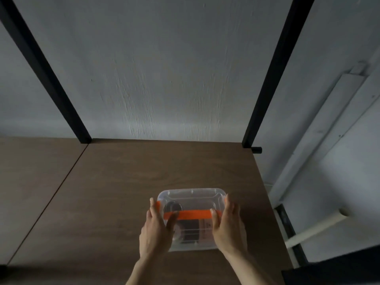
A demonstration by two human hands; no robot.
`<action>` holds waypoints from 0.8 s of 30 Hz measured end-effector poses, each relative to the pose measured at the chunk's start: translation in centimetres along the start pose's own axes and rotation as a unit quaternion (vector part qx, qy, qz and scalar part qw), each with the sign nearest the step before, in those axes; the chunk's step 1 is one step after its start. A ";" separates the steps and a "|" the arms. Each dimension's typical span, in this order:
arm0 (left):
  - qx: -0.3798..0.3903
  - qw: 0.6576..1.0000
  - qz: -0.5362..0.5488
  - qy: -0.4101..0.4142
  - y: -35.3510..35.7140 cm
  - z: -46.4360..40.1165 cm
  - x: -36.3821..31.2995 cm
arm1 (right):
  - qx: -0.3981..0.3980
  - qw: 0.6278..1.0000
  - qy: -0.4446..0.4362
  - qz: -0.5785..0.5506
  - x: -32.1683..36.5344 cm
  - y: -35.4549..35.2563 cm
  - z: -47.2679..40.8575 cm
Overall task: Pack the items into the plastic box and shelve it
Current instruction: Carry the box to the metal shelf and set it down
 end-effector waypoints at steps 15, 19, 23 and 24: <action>0.012 0.949 -0.265 0.172 3.8 2.4 -2.8 | 0.071 0.972 -0.175 0.143 1.3 1.5 2.0; 0.006 0.946 -0.273 0.172 4.1 2.4 -2.6 | 0.075 0.973 -0.171 0.138 1.3 1.5 1.9; -0.002 0.945 -0.277 0.174 4.1 2.3 -2.4 | 0.087 0.972 -0.167 0.140 1.2 1.8 1.9; -0.001 0.944 -0.280 0.177 4.1 2.3 -2.5 | 0.088 0.972 -0.167 0.143 1.1 1.8 1.9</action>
Point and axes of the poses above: each hand's wrist, its own z-axis away from the middle knuckle, its own y-axis out of the palm, x = y × z, the point moved 10 cm from there along -z, towards the middle knuckle, and after that the axes turned 9 degrees about z, right-handed, at the moved point
